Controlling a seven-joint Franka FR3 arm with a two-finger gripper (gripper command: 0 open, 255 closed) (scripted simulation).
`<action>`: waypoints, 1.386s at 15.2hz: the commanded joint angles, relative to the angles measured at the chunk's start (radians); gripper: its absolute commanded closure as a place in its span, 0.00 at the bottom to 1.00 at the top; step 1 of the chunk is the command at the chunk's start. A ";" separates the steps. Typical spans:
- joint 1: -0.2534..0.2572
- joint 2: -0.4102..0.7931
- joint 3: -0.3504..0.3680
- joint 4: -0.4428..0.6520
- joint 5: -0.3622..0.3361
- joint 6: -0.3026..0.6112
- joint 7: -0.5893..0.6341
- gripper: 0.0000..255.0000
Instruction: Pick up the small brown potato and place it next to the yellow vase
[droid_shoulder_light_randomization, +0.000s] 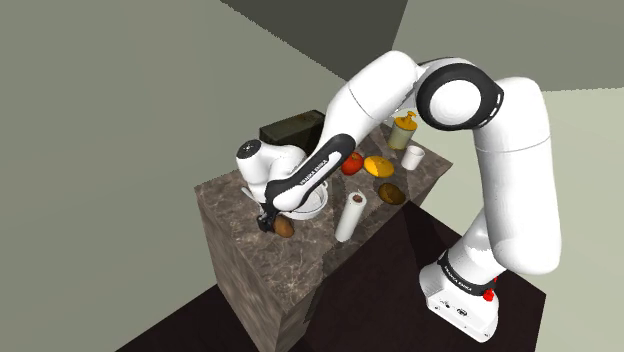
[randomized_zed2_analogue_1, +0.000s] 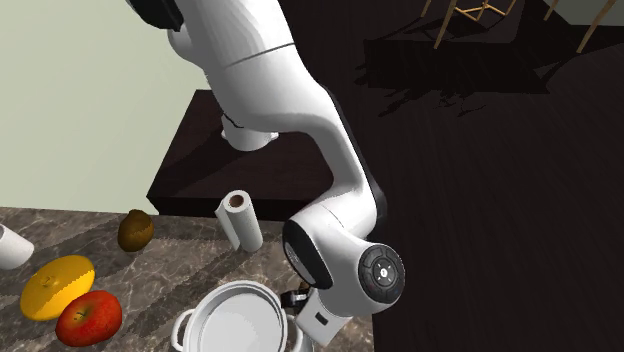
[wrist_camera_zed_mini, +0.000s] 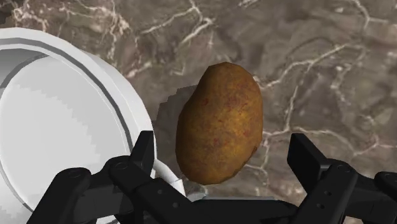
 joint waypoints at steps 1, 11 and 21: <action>0.003 0.023 -0.008 0.007 -0.009 0.015 0.006 0.00; 0.004 0.062 -0.023 0.002 -0.030 0.060 0.019 0.00; 0.010 0.064 -0.020 0.008 -0.029 0.055 0.024 1.00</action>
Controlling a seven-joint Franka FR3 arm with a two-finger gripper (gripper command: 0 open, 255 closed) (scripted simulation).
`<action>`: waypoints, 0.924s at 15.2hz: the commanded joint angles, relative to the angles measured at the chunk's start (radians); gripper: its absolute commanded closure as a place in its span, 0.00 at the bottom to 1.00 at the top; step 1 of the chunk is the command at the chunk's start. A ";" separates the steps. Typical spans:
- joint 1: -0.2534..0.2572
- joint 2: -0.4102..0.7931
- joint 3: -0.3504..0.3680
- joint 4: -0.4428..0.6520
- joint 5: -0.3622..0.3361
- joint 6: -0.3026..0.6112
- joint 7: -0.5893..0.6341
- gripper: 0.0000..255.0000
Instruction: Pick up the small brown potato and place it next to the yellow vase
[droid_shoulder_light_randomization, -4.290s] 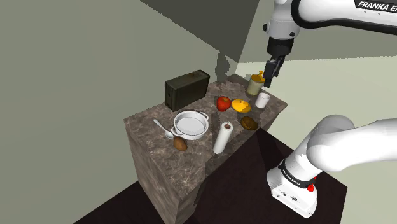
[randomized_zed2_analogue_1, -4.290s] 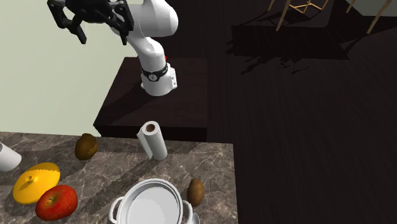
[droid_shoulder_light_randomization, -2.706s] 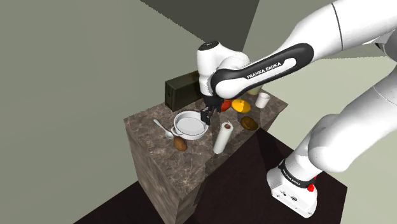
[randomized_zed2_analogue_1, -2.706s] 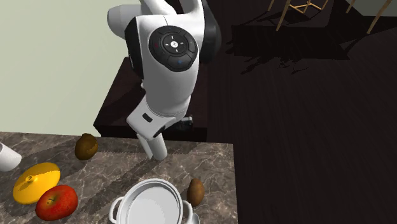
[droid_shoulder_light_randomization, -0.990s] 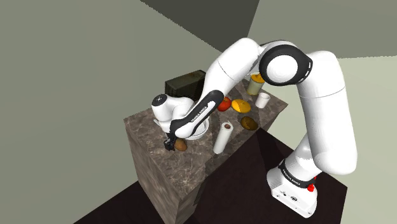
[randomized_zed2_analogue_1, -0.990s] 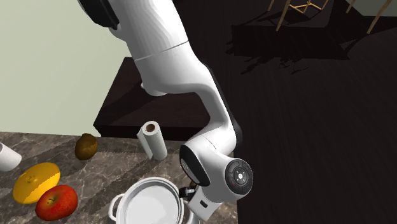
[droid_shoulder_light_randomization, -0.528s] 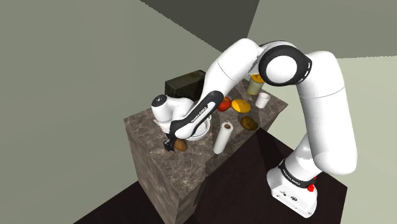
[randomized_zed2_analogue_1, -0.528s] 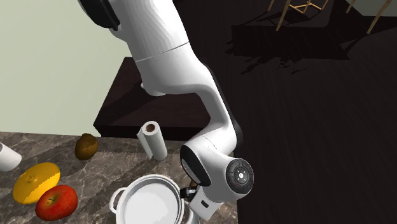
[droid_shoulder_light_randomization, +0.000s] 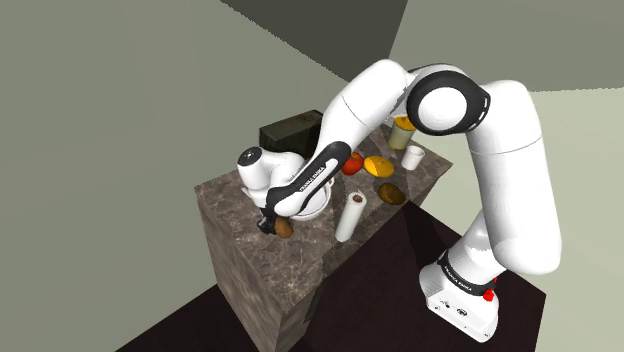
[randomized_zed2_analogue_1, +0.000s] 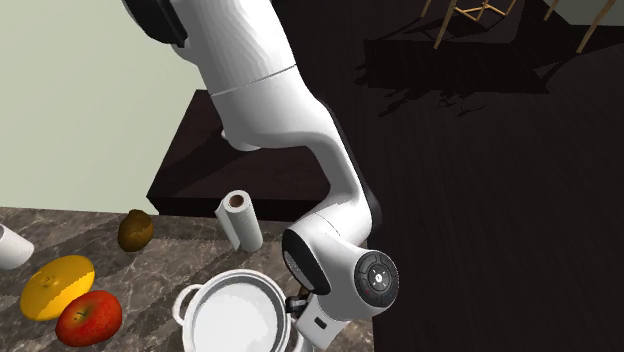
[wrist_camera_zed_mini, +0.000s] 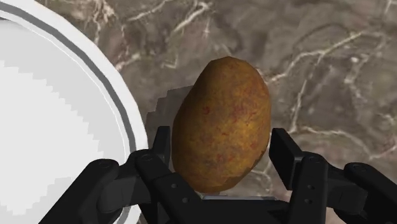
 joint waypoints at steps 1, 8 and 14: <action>0.000 0.016 -0.003 0.001 0.001 -0.003 -0.001 1.00; -0.018 -0.052 0.013 -0.037 0.018 -0.031 -0.020 1.00; -0.031 -0.121 0.032 -0.056 0.044 -0.078 -0.042 1.00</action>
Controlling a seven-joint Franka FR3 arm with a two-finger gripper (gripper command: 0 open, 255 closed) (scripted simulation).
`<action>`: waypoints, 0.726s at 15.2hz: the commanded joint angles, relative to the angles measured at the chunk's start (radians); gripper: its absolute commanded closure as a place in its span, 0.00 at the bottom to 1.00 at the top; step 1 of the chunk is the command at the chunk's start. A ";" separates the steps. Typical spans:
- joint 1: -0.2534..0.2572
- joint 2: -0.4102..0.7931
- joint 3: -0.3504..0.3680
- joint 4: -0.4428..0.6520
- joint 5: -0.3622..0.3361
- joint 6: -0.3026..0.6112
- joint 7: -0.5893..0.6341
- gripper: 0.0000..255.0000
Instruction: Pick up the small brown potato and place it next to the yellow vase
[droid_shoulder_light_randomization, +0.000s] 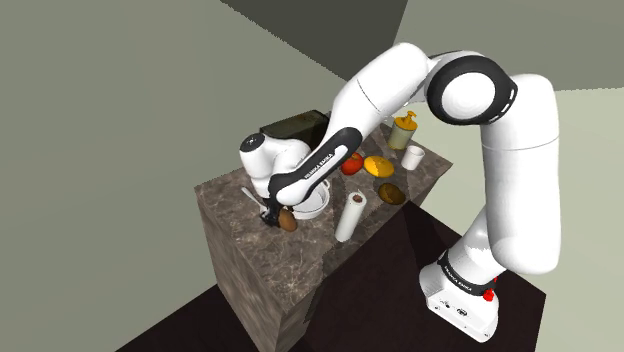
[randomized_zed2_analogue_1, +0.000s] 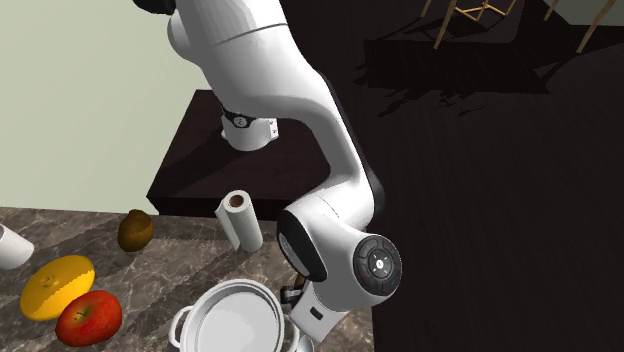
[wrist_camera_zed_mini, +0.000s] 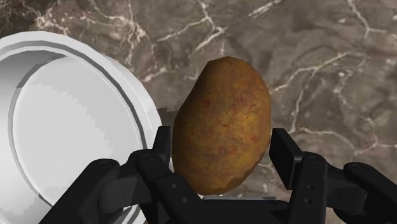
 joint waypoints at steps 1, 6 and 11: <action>-0.004 -0.021 0.006 -0.003 0.009 -0.018 -0.008 1.00; -0.013 -0.076 0.021 -0.011 0.032 -0.060 -0.027 1.00; -0.022 -0.128 0.034 -0.015 0.055 -0.105 -0.047 1.00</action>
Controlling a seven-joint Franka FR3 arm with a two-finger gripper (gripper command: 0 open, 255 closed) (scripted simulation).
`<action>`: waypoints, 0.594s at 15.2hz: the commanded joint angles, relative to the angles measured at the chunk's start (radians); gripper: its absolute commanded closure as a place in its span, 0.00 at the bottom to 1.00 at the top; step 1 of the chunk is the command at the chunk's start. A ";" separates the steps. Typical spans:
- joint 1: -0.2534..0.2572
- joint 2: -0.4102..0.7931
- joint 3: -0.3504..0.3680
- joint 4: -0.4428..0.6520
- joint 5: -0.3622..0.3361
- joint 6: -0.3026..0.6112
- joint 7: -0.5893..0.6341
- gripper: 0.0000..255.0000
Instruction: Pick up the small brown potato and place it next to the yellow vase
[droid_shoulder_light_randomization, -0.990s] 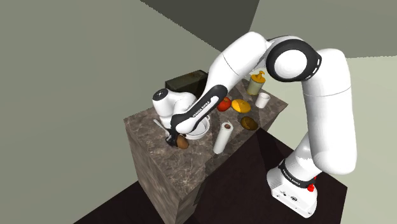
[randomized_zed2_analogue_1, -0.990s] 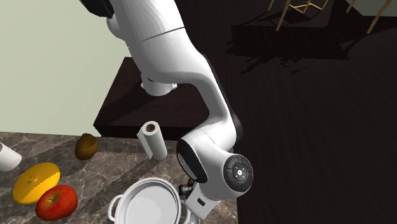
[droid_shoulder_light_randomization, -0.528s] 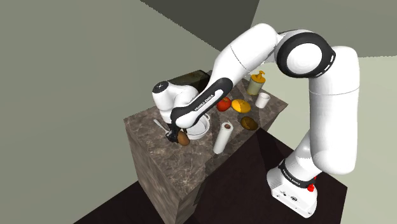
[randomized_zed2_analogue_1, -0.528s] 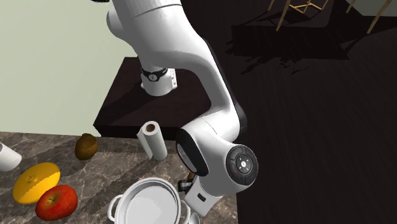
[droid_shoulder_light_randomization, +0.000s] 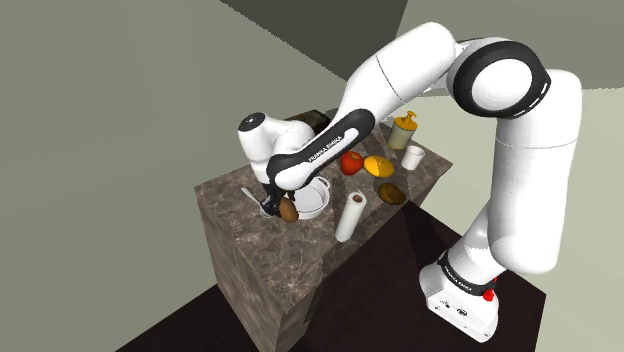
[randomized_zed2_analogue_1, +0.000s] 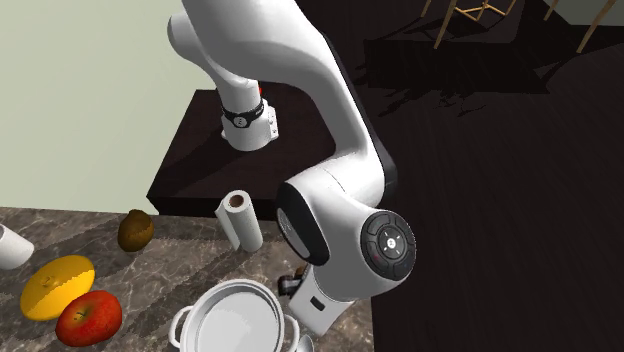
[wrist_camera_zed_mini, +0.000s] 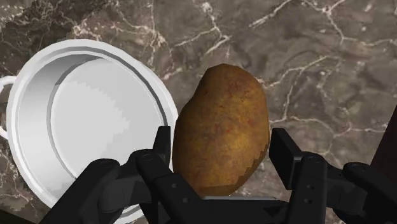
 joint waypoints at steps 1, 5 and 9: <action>-0.004 -0.020 0.005 0.000 0.009 -0.019 -0.009 1.00; -0.009 -0.056 0.013 0.002 0.026 -0.054 -0.024 1.00; -0.072 -0.142 -0.007 -0.131 0.023 0.012 -0.085 1.00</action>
